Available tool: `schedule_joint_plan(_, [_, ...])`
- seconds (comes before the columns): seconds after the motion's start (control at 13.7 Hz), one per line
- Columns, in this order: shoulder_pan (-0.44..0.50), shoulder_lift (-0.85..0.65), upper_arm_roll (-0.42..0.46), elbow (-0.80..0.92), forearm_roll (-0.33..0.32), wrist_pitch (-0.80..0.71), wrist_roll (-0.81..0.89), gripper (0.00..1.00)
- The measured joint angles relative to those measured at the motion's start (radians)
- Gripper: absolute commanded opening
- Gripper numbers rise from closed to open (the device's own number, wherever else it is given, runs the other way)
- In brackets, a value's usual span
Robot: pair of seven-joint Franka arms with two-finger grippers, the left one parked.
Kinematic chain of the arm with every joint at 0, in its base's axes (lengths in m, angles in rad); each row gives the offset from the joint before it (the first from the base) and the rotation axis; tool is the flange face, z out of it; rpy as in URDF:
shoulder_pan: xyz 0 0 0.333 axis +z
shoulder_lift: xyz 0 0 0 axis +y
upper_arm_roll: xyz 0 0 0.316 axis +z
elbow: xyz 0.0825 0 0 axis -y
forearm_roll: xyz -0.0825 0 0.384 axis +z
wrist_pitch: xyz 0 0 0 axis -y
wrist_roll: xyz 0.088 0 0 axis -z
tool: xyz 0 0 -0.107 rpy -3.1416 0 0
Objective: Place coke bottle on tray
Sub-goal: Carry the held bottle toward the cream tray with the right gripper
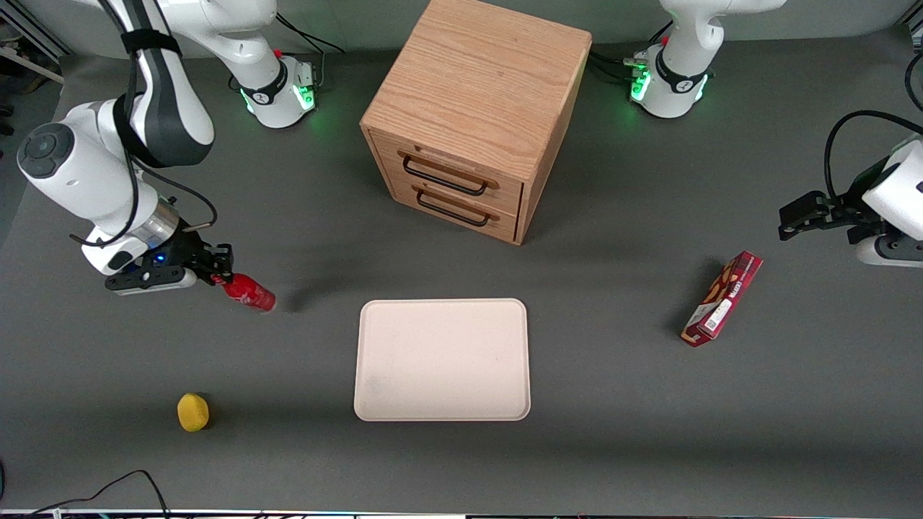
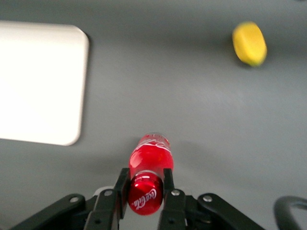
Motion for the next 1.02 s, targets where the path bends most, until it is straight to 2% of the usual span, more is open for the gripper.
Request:
schedule_joint_plan(0.22, [0.005,0.136,0.068,0.228,0.000,-0.112,0.089,0.00])
schedule_joint_plan(0.36, [0.046,0.258,0.088,0.401,-0.030,-0.170,0.152,0.00])
schedule_joint_plan(0.58, [0.149,0.423,0.088,0.583,-0.082,-0.195,0.285,0.00])
schedule_joint_plan(0.88, [0.229,0.639,0.050,0.775,-0.092,-0.180,0.331,0.00])
schedule_joint_plan(1.02, [0.263,0.717,0.010,0.833,-0.092,-0.115,0.333,0.00])
